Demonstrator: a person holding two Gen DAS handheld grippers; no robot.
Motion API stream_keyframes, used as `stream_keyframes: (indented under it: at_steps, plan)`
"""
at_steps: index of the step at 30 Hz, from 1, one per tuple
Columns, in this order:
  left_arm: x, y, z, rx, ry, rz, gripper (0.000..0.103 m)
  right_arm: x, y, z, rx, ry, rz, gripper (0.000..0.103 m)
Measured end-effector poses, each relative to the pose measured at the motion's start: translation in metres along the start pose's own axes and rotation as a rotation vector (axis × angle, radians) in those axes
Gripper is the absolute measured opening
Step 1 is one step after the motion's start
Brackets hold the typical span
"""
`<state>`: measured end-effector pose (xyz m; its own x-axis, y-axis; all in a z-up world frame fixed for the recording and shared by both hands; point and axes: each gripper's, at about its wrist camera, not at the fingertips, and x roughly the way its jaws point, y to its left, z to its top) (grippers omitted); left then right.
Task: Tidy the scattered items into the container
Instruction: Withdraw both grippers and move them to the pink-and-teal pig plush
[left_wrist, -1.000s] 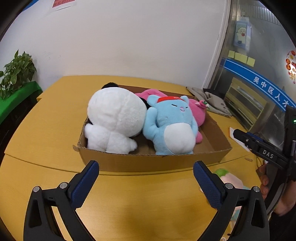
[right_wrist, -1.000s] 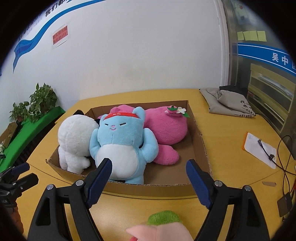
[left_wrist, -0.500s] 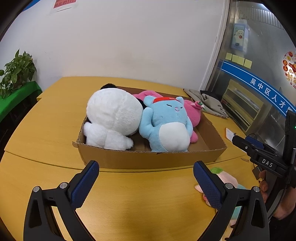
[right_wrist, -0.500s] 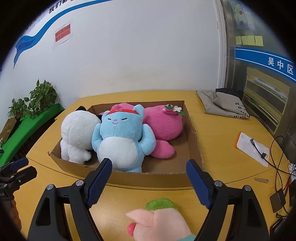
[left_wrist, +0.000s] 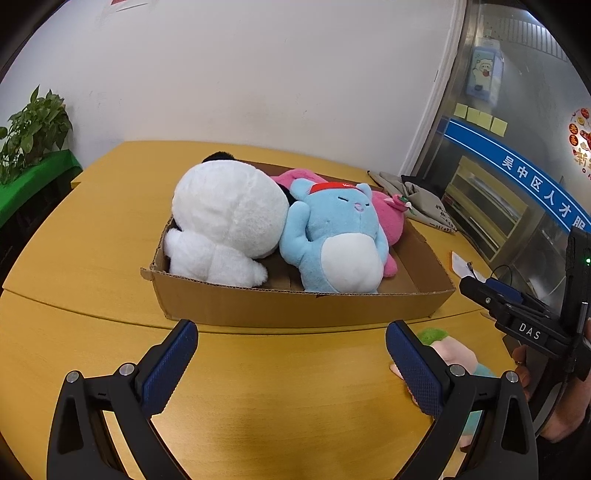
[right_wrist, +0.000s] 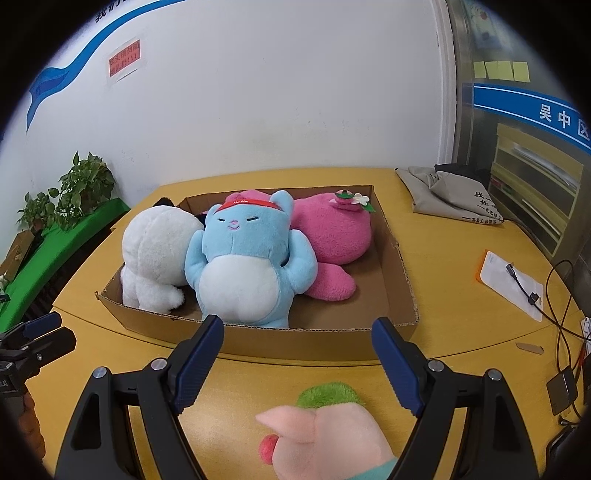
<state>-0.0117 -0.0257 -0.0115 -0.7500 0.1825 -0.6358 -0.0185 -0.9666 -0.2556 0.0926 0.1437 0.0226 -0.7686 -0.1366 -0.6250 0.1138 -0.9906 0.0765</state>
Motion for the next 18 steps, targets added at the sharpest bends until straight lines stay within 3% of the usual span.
stream_keyframes:
  at_steps: [18]
  plan:
    - [0.0076,-0.0037,-0.0026,0.033,0.016,0.0,0.103,0.0055,-0.0001,-0.0057,-0.006,0.02,0.003,0.082]
